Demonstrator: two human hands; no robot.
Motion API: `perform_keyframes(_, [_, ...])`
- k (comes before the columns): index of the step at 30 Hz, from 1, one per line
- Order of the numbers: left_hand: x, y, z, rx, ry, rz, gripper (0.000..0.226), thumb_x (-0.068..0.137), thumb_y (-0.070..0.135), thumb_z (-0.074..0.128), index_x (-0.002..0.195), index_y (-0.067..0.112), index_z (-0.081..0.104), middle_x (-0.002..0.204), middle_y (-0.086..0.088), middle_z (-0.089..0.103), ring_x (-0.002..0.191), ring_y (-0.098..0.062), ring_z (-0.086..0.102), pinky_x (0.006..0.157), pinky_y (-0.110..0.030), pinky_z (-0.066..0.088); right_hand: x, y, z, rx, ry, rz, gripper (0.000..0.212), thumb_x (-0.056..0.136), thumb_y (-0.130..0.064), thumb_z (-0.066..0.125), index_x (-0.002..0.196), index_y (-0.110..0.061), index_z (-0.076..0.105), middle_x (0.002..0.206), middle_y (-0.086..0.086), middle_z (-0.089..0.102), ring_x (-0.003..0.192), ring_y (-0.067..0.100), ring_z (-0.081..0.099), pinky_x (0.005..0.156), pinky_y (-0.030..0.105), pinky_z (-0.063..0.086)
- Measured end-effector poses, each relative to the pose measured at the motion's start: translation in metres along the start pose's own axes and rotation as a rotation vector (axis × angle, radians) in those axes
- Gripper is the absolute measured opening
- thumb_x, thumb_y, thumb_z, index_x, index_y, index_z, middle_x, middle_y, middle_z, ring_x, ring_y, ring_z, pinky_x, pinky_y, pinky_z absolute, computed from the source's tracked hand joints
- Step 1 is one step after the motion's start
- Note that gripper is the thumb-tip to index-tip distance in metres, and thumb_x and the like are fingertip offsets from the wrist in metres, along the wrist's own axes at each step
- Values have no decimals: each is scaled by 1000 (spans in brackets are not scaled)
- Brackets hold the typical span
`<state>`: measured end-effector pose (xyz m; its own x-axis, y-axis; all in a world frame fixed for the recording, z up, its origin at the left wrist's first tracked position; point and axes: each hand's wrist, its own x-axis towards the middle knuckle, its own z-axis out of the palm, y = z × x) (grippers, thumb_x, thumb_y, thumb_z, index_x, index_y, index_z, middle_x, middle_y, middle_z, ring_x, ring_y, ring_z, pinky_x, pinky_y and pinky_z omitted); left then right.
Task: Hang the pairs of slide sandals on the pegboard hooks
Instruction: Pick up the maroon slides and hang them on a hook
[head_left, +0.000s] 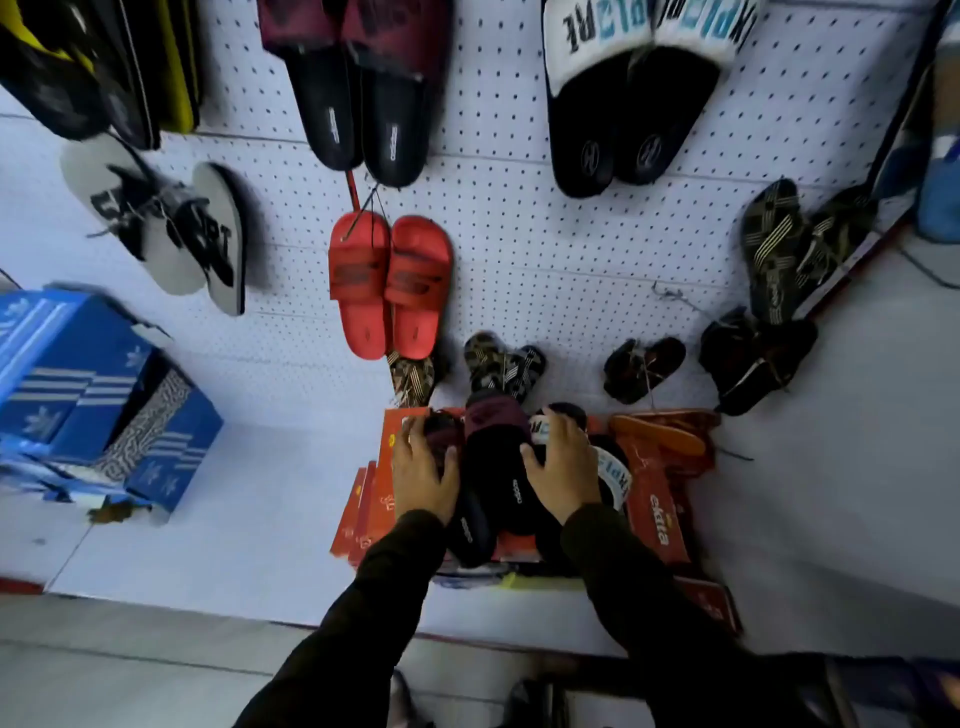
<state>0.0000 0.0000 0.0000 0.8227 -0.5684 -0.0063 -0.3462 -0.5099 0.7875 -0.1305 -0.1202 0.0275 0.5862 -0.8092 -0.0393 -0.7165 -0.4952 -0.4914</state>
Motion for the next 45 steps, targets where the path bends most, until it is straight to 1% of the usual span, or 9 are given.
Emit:
perform_keyframes(6, [-21,-50,42,-312,-321,-884,67,93,18,52,151,10,18,152,-22,35,133,-40,44,107,-44,43,1,23,40,202,-362,377,63,98,-28,55,151,-5,32,153,18,44,141,36,44,114,45,39])
perform_keyframes(8, [-26,-51,49,-470,-399,-976,66,96,24,46,151,37,13,143,-17,46,109,-40,60,64,-38,61,4,25,46,263,-373,436,63,96,-22,59,151,-3,34,152,20,45,141,37,44,116,43,38])
perform_keyframes(10, [-31,-56,56,-523,-399,-1016,73,93,19,51,148,48,12,135,-18,52,76,-30,62,38,-25,52,9,32,52,330,-379,513,62,92,-17,66,147,-1,41,148,21,50,137,37,49,114,42,41])
perform_keyframes(15, [-31,-70,57,-614,-341,-1001,71,87,2,58,149,24,31,127,-27,59,70,-31,62,39,-26,55,12,40,57,501,-414,655,60,79,-7,76,136,-3,56,135,16,61,121,38,61,88,41,58])
perform_keyframes(19, [-36,-73,37,-630,-289,-961,40,90,5,57,126,-13,52,104,-21,58,64,-25,57,39,-22,53,2,42,58,636,-349,655,59,74,-2,78,131,-6,61,130,16,66,117,36,63,96,49,56])
perform_keyframes(28, [-4,-45,-26,-781,-89,-633,37,90,7,58,124,-7,50,109,-15,52,101,-32,59,75,-33,59,1,-17,25,913,-215,429,44,80,2,74,121,-10,63,125,15,68,113,33,66,96,52,56])
perform_keyframes(33, [23,-14,-68,-819,-10,-389,38,90,8,59,125,-5,52,106,-13,55,100,-29,58,58,-15,58,14,-67,-3,1064,-109,277,46,81,7,71,124,-8,61,124,15,69,109,32,69,88,45,59])
perform_keyframes(39, [59,15,-117,-820,61,-209,46,84,22,67,123,1,57,124,-19,63,108,-36,65,92,-48,56,28,-131,-47,1168,7,116,52,85,8,67,133,-4,54,120,9,67,110,28,66,94,42,56])
perform_keyframes(45, [95,58,-177,-879,142,-44,47,85,19,67,126,-1,55,122,-18,64,105,-33,66,89,-42,58,51,-190,-95,1154,129,-65,48,81,3,73,126,-8,61,123,8,67,117,30,65,102,49,53])
